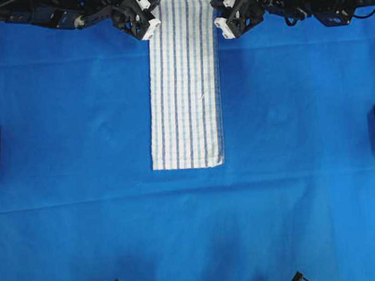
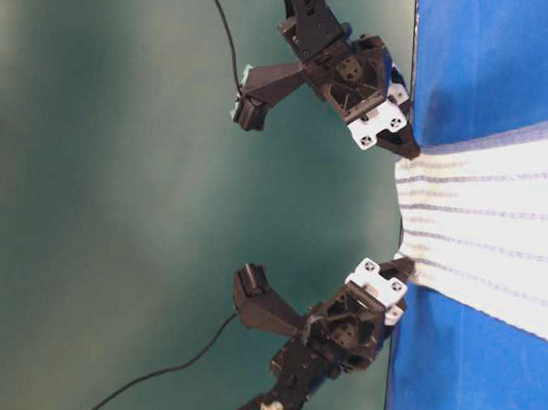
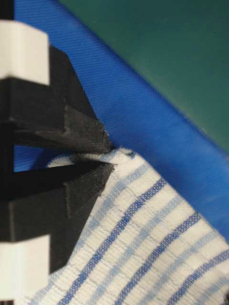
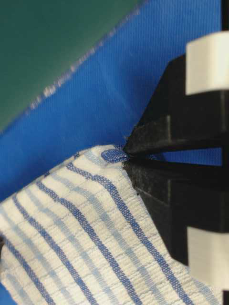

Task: Fold the blue towel.
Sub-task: 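Move both grippers to the far end corners of the strip and grasp, then fold the far end of the strip toward the near end with both grippers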

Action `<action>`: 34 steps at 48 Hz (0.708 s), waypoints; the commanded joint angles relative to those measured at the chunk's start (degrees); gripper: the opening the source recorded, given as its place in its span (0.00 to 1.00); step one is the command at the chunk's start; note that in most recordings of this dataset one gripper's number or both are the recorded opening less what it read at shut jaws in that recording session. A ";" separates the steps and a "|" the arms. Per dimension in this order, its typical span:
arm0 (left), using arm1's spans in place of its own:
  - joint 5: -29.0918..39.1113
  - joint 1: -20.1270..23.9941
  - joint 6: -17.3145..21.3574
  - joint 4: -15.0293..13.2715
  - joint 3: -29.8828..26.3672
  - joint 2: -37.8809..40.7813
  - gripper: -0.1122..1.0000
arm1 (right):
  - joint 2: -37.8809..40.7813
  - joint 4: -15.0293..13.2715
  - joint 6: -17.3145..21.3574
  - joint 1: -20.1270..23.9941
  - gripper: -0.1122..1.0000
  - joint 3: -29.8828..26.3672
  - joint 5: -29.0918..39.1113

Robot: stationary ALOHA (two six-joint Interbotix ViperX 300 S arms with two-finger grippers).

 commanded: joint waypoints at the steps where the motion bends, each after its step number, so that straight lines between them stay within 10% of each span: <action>1: 1.23 0.26 0.09 -0.09 -1.85 -1.49 0.16 | -0.97 0.18 0.09 0.00 0.15 -1.05 -0.18; 34: 0.18 -8.26 0.18 -0.09 10.02 -13.01 0.16 | -12.22 0.44 0.26 8.88 0.15 7.47 -0.79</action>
